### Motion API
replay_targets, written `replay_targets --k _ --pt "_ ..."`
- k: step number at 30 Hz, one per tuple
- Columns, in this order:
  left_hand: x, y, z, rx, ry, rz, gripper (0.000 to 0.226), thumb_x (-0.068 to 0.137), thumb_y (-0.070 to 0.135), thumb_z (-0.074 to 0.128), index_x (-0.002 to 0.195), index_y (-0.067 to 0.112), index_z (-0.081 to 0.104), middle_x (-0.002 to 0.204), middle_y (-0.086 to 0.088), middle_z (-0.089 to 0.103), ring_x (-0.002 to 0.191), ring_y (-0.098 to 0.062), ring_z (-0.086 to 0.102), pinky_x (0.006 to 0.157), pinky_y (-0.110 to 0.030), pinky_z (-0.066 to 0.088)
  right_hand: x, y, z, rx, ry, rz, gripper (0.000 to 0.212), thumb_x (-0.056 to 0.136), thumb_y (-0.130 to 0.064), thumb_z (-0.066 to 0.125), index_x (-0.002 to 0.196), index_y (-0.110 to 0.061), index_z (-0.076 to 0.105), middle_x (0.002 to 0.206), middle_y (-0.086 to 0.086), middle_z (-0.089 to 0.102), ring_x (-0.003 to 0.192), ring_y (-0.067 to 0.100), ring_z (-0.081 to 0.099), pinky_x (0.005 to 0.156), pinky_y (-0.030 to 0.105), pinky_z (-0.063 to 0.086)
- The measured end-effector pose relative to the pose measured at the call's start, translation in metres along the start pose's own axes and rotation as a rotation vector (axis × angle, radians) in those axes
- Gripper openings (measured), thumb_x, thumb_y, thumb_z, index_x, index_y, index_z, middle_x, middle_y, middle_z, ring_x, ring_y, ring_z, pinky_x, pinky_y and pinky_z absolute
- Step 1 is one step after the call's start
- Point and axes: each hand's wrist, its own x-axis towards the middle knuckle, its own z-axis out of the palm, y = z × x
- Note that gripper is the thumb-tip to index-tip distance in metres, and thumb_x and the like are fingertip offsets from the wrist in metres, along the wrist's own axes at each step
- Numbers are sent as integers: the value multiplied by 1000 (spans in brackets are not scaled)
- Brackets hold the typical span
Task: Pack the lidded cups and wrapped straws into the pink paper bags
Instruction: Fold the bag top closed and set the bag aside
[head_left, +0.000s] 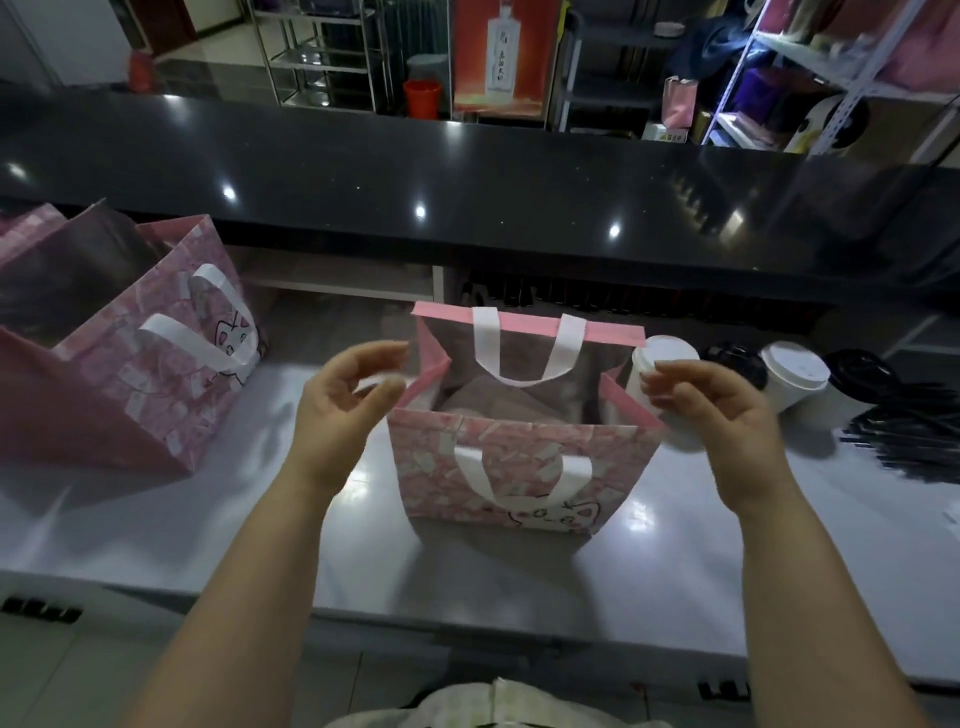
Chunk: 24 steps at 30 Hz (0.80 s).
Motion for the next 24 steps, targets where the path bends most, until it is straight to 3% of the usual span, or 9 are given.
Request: replay_targets --k 2,4,7,13,18,22,24 --pt "-13 -13 -8 -47 -109 -88 68 65 54 80 122 20 62 119 -4 67 111 -21 62 88 -32 55 -9 13 -6 110 -112 83 47 85 -41 68 119 -10 62 115 6 70 110 26 64 94 42 53" --pt "-23 -21 -7 -69 -178 -185 63 62 46 85 118 27 66 116 -5 69 110 -24 64 86 -34 55 -15 23 -5 167 -215 156 65 72 -55 76 122 -17 64 123 7 67 114 25 63 93 38 53" --pt "-29 -26 6 -74 -132 -216 44 63 40 87 104 32 73 105 -3 74 102 -24 68 83 -36 58 -21 33 8 206 -254 169 47 75 -30 78 120 -30 67 117 4 70 111 22 64 85 31 55" --pt "-30 -26 22 -171 12 -203 22 78 28 71 99 30 76 101 -3 75 94 -21 71 74 -27 57 -26 36 48 244 -4 142 21 83 -23 67 102 -30 73 101 2 74 94 17 71 72 25 56" --pt "-33 -26 27 -175 32 -199 23 77 21 71 100 25 75 98 -5 75 91 -20 72 74 -28 58 -28 42 59 229 69 142 15 86 -24 63 94 -34 72 98 -2 74 95 16 70 75 28 56" --pt "-33 -28 35 -156 134 -161 18 86 11 69 92 26 76 90 -2 76 84 -17 72 68 -24 57 -26 48 61 284 120 102 26 95 -14 58 86 -36 68 91 -8 73 88 8 69 71 22 55" --pt "-31 -26 36 -136 129 -117 14 85 16 71 93 26 76 91 -1 75 85 -17 71 67 -25 56 -22 48 57 271 117 85 21 91 -17 57 84 -34 67 88 -9 73 84 7 68 69 20 54"
